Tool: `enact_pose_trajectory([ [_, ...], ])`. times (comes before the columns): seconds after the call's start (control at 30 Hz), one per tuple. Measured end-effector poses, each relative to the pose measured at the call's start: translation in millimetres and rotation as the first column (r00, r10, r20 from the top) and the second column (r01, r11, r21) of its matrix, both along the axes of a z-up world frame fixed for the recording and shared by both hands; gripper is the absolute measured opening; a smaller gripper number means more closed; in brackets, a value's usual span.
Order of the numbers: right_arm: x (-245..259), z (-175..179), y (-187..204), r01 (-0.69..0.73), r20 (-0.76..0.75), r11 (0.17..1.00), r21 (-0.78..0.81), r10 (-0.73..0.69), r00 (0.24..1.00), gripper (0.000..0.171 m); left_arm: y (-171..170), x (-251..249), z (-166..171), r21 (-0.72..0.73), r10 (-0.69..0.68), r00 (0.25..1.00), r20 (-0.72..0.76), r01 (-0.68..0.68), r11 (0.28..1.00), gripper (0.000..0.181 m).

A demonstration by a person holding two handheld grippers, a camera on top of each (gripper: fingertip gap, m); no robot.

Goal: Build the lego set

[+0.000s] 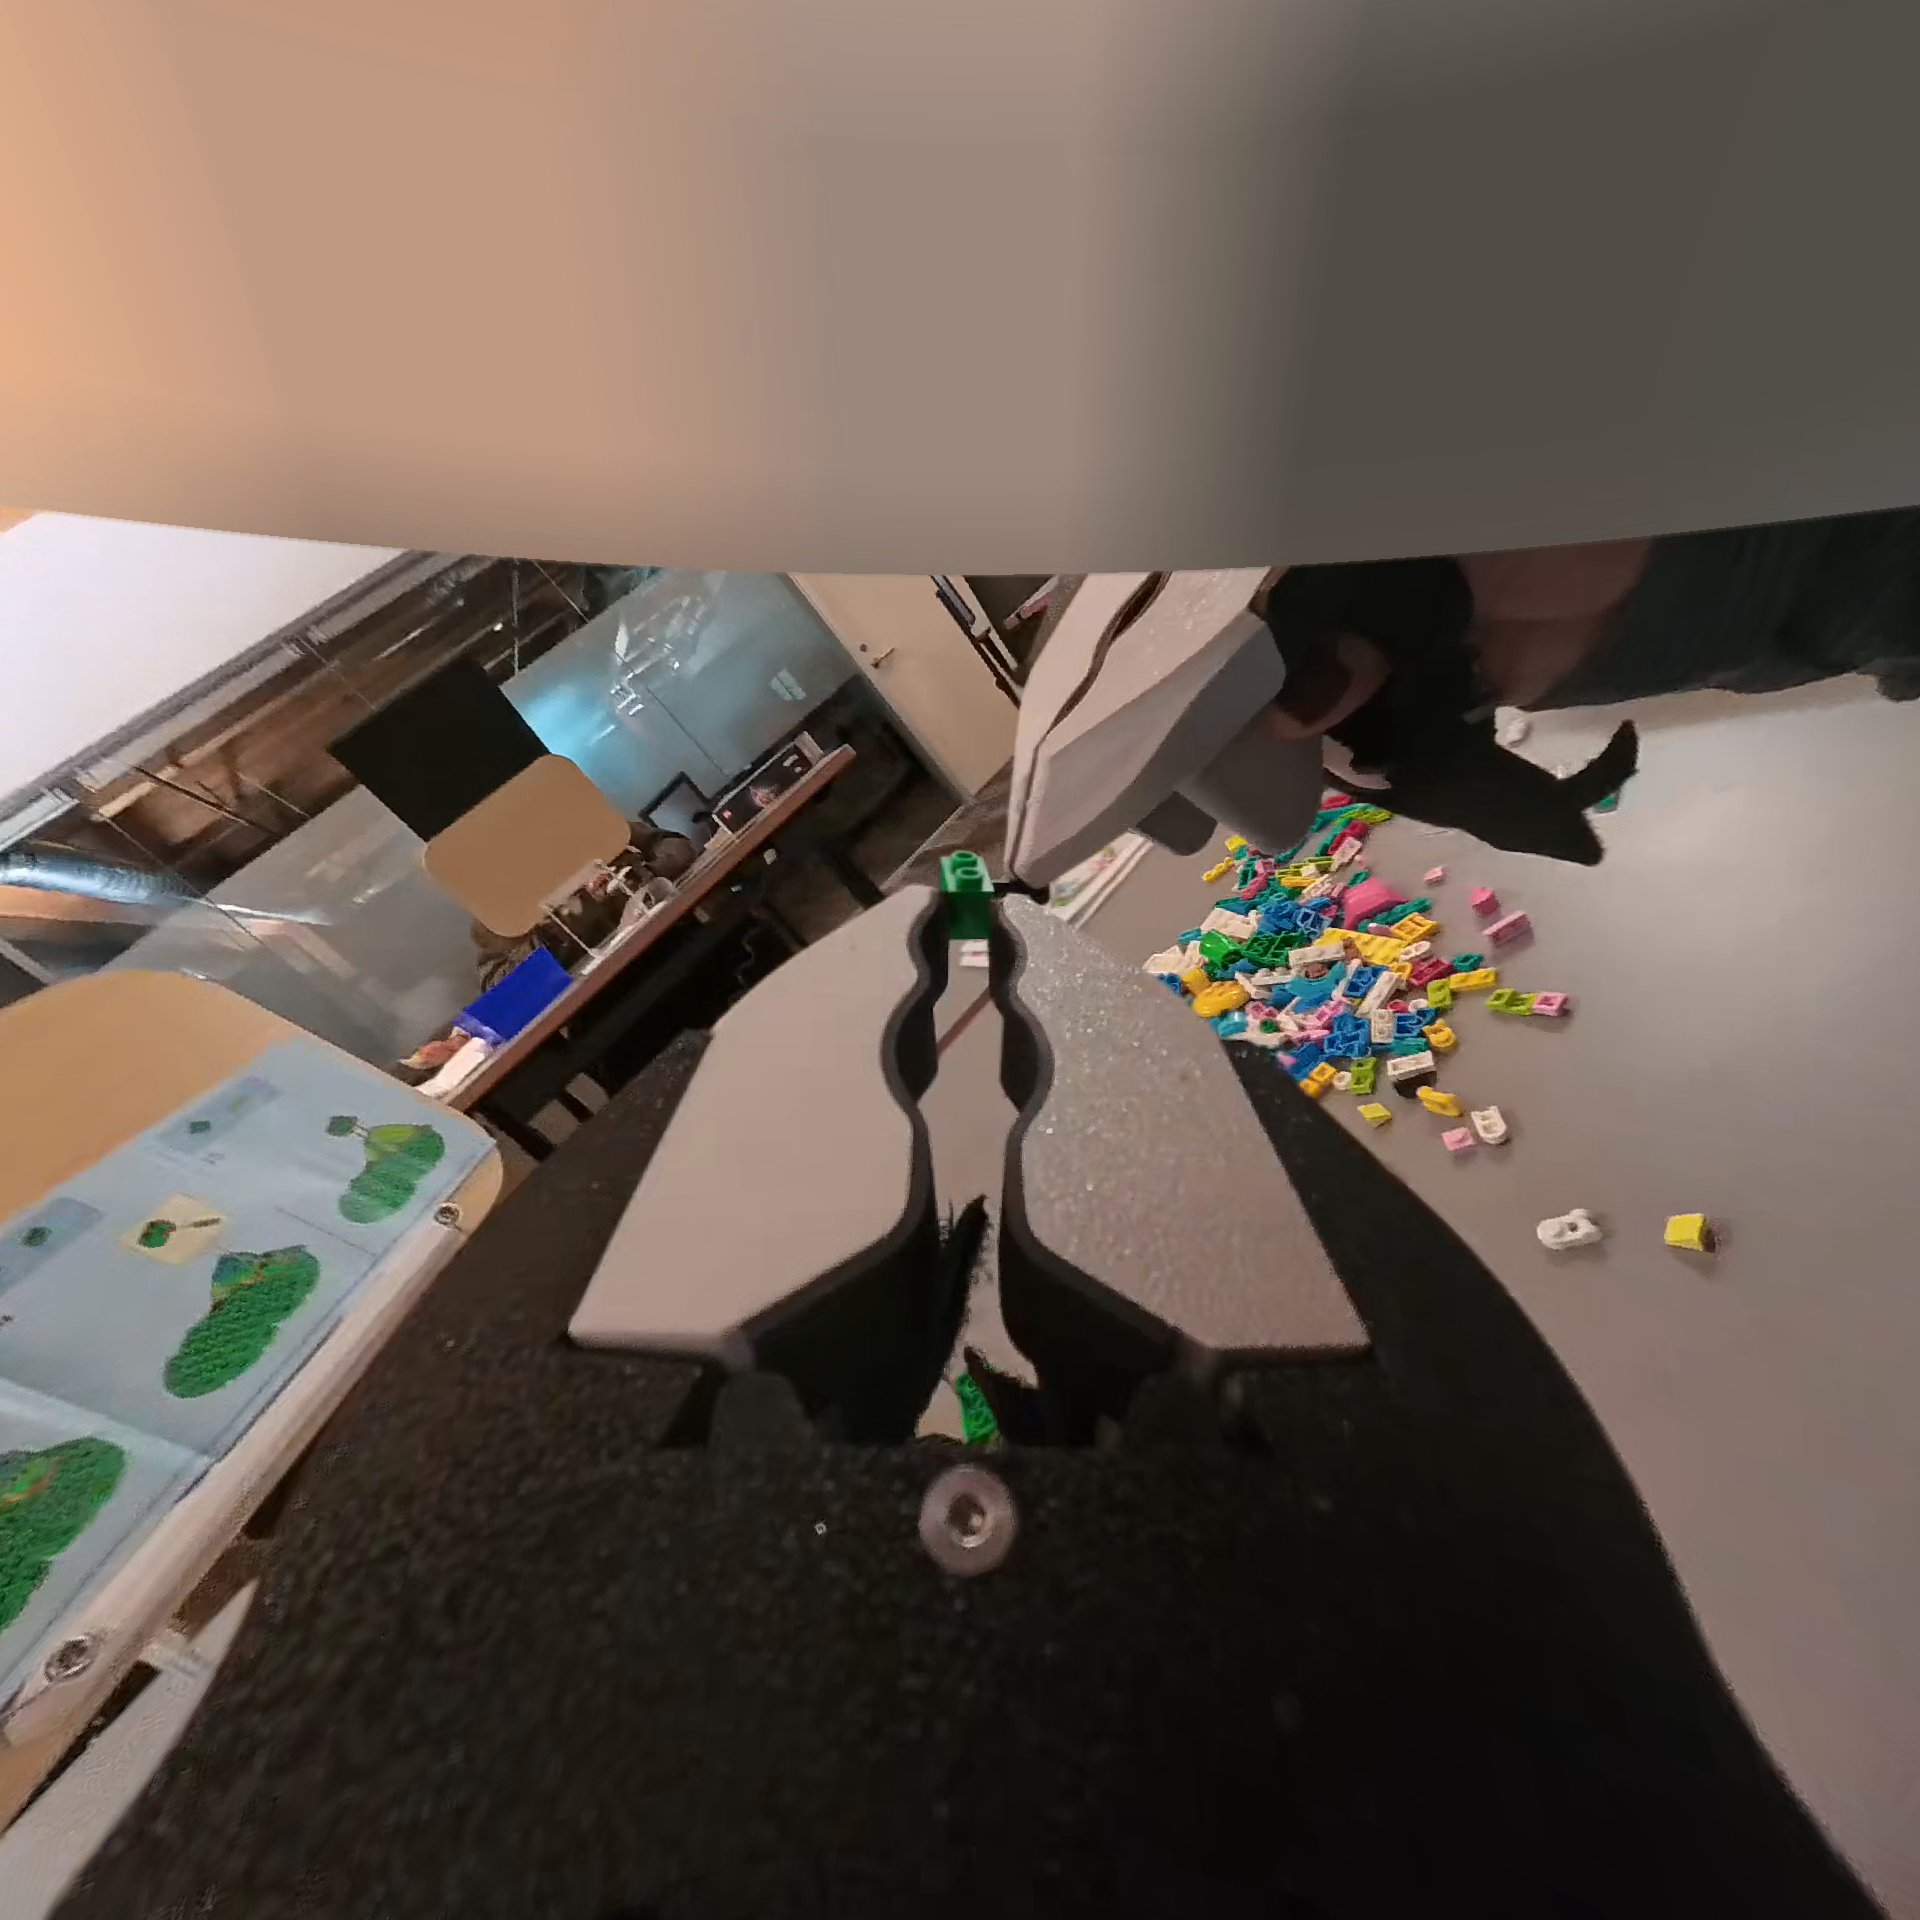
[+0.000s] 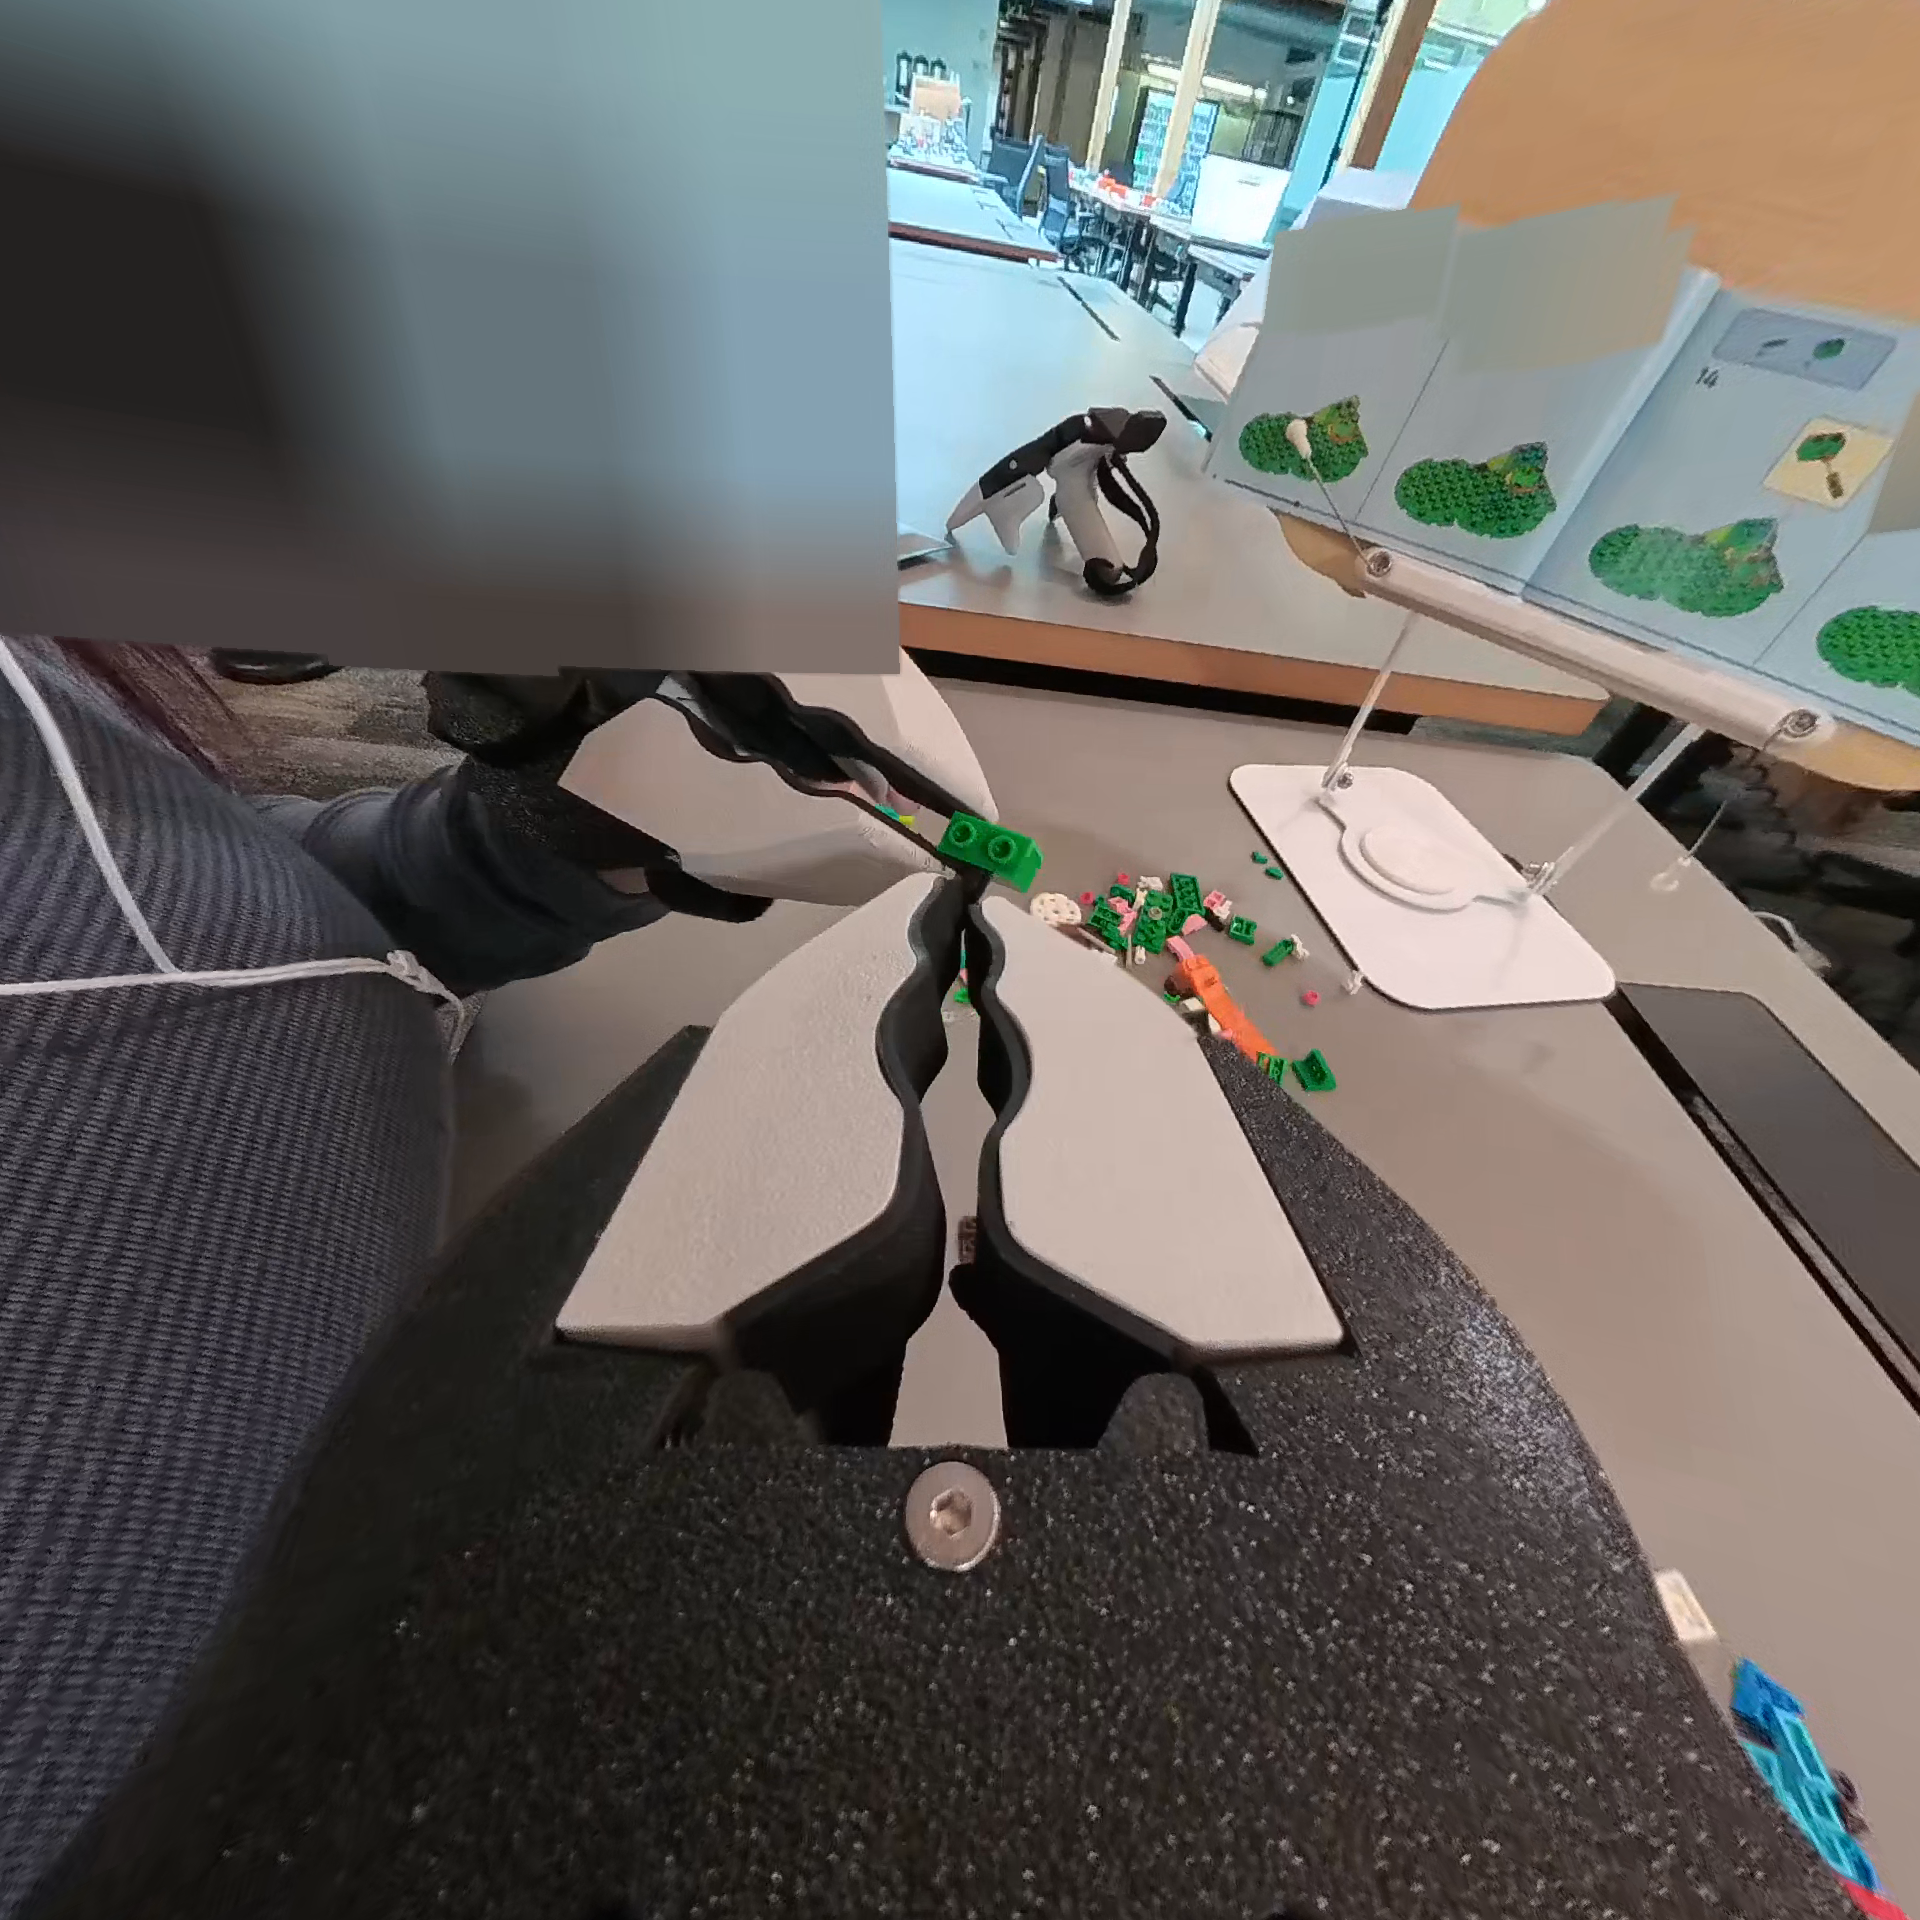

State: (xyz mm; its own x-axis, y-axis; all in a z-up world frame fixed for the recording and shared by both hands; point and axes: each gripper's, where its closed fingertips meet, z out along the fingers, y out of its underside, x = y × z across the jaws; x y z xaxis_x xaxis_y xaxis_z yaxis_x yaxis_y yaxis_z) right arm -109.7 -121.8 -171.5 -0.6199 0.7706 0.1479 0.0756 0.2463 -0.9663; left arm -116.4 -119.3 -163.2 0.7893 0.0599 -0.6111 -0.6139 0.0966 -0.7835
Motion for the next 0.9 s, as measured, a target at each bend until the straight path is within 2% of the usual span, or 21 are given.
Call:
enact_pose_trajectory([
  [0.2, -5.7, -6.6, 4.9, 0.035, 0.025, 0.999, -0.016, -0.035, 0.999, 0.000, 5.2, -5.7, -7.3, -0.002, 0.017, 0.995, 0.102, -0.017, 1.000, 0.007],
  [0.33, -4.9, -5.1, 8.0, 0.021, -0.054, 1.000, 0.017, -0.020, 0.998, 0.000, 8.0, -6.3, -11.0, -0.034, -0.039, 0.960, 0.277, 0.050, 0.998, 0.007],
  [0.43, 3.5, 6.8, 5.7, -0.065, -0.181, 0.998, 0.021, 0.067, 0.981, 0.036, 6.3, -3.4, -10.2, -0.037, -0.164, 0.874, 0.458, 0.203, 0.978, 0.007],
  [0.47, 5.1, 7.6, 4.2, -0.094, -0.196, 0.995, 0.022, 0.097, 0.976, 0.038, 5.4, -0.6, -9.7, -0.035, -0.213, 0.830, 0.515, 0.269, 0.963, 0.007],
  [0.53, 6.0, 2.9, -1.5, -0.157, -0.158, 0.987, 0.020, 0.158, 0.975, 0.036, 4.1, 3.9, -9.4, -0.029, -0.277, 0.764, 0.583, 0.360, 0.932, 0.006],
  [0.63, 3.0, 0.7, -5.7, -0.196, -0.126, 0.980, -0.025, 0.192, 0.973, 0.028, 1.1, 10.8, -6.5, -0.010, -0.332, 0.709, 0.622, 0.432, 0.902, 0.006],
  [0.9, 5.9, 0.1, -11.0, -0.275, -0.089, 0.953, -0.125, 0.266, 0.960, 0.021, -1.7, 16.2, -7.2, 0.000, -0.366, 0.666, 0.650, 0.481, 0.877, 0.007],
])
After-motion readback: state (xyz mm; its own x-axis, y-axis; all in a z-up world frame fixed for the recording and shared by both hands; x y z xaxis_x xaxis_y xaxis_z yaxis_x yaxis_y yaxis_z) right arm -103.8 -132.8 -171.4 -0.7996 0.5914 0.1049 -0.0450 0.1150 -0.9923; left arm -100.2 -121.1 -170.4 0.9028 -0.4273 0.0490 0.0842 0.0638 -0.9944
